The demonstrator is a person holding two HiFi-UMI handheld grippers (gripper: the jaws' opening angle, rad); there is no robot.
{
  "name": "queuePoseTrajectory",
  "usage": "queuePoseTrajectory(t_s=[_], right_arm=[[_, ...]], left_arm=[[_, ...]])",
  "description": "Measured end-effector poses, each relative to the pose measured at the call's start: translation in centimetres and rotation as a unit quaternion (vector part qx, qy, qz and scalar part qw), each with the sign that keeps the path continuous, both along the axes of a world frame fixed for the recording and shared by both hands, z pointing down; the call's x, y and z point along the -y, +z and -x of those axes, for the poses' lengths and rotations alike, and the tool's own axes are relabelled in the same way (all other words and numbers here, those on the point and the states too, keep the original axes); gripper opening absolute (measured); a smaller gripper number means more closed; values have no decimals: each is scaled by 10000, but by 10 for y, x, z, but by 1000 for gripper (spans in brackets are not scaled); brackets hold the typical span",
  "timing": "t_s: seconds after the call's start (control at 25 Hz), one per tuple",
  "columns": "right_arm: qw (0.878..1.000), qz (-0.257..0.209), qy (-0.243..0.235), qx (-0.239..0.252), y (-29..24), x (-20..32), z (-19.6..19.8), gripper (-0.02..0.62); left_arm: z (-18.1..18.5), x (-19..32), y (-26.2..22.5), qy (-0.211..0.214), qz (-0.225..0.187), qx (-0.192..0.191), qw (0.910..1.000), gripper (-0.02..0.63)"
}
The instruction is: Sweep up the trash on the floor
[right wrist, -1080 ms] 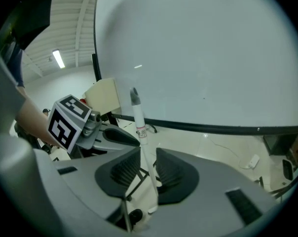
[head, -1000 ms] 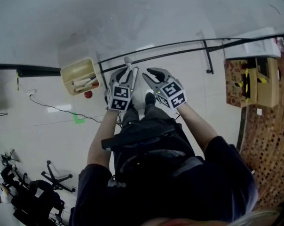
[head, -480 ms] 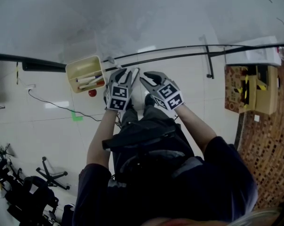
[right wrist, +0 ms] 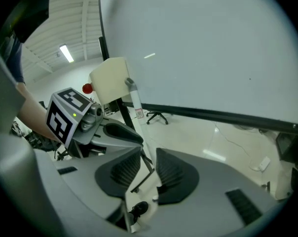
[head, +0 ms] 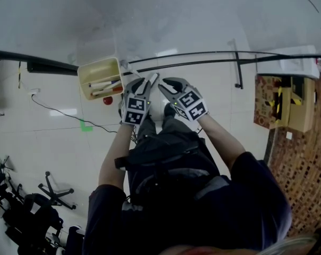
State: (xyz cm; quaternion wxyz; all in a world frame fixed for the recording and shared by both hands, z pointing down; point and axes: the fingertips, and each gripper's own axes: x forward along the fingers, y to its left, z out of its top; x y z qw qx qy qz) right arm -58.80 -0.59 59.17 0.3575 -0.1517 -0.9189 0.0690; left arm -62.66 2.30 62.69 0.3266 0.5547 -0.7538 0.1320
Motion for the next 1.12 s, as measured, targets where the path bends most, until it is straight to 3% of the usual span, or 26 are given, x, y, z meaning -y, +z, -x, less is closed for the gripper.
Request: queuePoseTrajectory(t_s=[0.24, 0.52, 0.76, 0.92, 1.12], right_arm=[[9991, -218, 374, 28, -2, 24, -10, 118], [9898, -478, 1337, 76, -18, 62, -49, 118], [9680, -697, 2410, 35, -32, 104, -109, 118], [9531, -725, 2933, 176, -71, 130, -156, 118], [9342, -711, 3392, 850, -137, 167, -199, 109]], left_arm=[[-13, 24, -13, 346, -191, 38, 9992, 61], [-47, 69, -38, 1195, -440, 52, 9918, 61], [-84, 117, -62, 1901, -715, 51, 9791, 61], [-115, 140, -114, 2189, -975, 63, 9708, 61], [-155, 186, -204, 2552, -1443, 627, 9540, 61]])
